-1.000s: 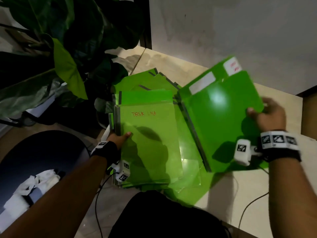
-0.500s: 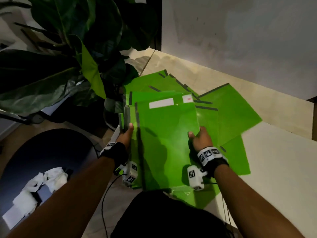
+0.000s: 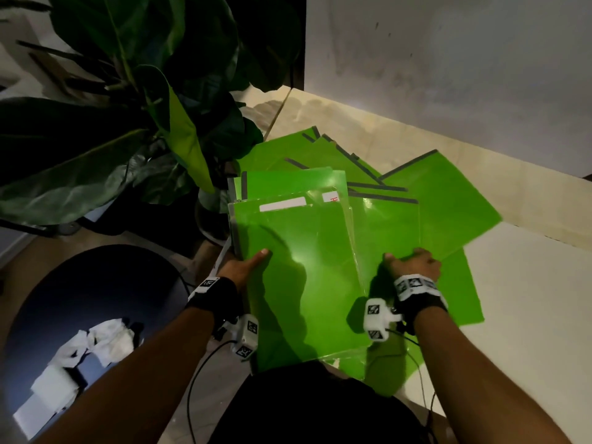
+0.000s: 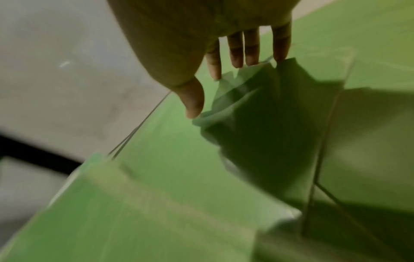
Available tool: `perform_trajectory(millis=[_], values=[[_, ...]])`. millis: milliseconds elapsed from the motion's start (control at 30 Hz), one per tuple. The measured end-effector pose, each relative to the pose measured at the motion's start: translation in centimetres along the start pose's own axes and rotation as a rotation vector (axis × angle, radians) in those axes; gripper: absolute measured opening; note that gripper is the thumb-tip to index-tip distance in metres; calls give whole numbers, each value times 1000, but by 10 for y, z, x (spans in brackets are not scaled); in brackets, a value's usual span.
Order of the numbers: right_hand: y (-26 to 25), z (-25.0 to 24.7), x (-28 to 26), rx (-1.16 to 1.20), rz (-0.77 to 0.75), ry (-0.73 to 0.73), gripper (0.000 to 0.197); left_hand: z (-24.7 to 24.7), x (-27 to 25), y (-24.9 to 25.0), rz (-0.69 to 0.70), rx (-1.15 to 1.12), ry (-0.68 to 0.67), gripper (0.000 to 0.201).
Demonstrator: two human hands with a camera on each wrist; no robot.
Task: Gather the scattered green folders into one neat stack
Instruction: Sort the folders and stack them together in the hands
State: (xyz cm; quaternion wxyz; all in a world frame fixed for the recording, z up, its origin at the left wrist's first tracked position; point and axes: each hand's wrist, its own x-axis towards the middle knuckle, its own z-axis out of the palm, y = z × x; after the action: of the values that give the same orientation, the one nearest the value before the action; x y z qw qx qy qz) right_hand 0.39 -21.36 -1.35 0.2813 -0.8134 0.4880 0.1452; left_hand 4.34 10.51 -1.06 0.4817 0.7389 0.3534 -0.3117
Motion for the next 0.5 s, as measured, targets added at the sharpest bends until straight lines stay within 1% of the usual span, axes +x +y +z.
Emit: perform_trajectory(millis=[33, 67, 100, 133, 200, 267, 333, 400, 467, 500], values=[[3, -4, 7, 33, 63, -19, 82, -1, -1, 0, 0, -10, -13, 76], [4, -8, 14, 72, 86, -42, 87, -2, -2, 1, 5, -45, -27, 82], [4, -11, 20, 106, 89, -76, 89, -2, 2, -1, 12, -74, -27, 88], [1, -16, 23, 144, 89, -114, 88, -2, 3, -1, 21, -85, -23, 89], [-1, -23, 27, 225, 103, -163, 77, -1, 3, 0, 21, -84, -25, 80], [0, -27, 28, 274, 107, -167, 67, 0, 4, -1, 26, -80, -26, 79], [1, -29, 24, 289, 103, -183, 72, 0, 8, -3, 62, -88, -29, 81], [1, -27, 19, 265, 130, -214, 85, 0, 9, -5, 74, -67, -32, 80], [2, -28, 13, 182, 110, -207, 89, 0, 9, -3, 87, -57, -34, 72], [3, -28, 13, 165, 81, -176, 89, 0, 6, -2, 102, -61, -31, 65]])
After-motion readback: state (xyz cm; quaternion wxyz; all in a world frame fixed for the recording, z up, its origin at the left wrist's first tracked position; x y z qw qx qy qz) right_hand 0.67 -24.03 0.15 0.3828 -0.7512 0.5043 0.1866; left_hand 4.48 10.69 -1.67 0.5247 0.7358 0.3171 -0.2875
